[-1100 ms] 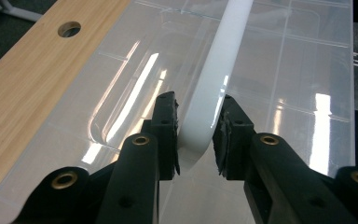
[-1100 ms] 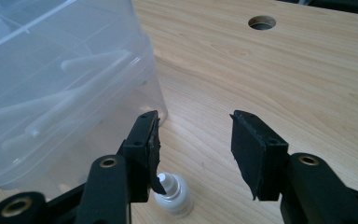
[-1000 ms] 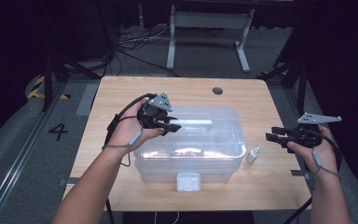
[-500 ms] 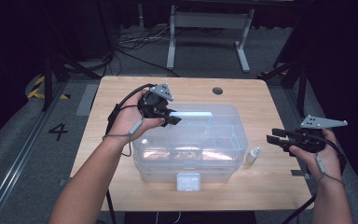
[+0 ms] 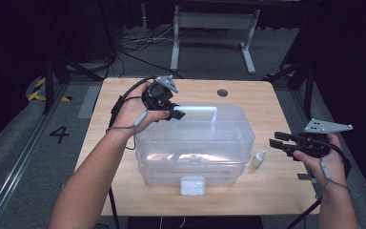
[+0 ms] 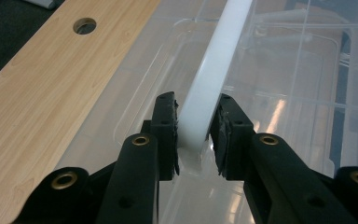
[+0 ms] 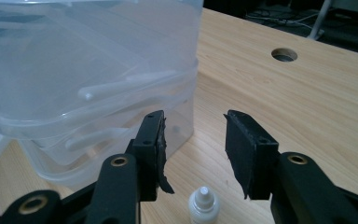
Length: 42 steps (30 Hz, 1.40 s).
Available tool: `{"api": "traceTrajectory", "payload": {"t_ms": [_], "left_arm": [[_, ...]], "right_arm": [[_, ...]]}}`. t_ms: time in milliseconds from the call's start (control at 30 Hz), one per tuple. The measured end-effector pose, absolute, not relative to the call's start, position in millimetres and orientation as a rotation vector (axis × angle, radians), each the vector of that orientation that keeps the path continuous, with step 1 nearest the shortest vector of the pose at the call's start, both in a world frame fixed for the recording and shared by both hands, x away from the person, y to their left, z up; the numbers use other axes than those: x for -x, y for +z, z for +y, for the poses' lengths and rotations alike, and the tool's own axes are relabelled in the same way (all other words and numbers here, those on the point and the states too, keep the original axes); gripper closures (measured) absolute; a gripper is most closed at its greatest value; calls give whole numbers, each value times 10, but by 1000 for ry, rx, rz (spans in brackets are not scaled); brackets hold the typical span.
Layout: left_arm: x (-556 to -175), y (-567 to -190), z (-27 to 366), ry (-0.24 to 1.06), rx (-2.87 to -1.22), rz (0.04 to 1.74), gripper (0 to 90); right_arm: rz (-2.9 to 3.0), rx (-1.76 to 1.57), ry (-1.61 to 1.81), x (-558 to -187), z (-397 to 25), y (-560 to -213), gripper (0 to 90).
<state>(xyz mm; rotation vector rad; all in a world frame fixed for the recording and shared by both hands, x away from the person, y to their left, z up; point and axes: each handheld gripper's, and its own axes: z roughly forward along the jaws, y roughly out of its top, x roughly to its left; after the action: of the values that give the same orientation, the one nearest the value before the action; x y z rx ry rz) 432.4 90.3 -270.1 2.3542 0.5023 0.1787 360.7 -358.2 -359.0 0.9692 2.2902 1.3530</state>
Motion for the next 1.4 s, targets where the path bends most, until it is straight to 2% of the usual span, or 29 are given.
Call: {"api": "traceTrajectory", "payload": {"t_ms": [200,333,467,633,1133,1400], "left_arm": [[-4405,-2649,889,133,-2378,527,722],[-4475,-2620,888,104,-2384,537,722],[-4571,-2593,899,82,-2379,542,722],[-4652,-2568,902,48,-2382,553,721],[-4945,-2542,965,-70,-2350,559,721],[-4953,-2535,966,-73,-2354,552,721]], "right_arm": [[2293,-902,1378,-3614,-3480,-3626,628],[2294,-837,1389,-3564,-3421,-3606,706],[2349,-825,1416,-3496,-3367,-3610,827],[2374,-801,1392,-3437,-3325,-3642,896],[2333,-693,1518,-3348,-3010,-3703,900],[2325,-678,1527,-3364,-2919,-3710,900]]}}
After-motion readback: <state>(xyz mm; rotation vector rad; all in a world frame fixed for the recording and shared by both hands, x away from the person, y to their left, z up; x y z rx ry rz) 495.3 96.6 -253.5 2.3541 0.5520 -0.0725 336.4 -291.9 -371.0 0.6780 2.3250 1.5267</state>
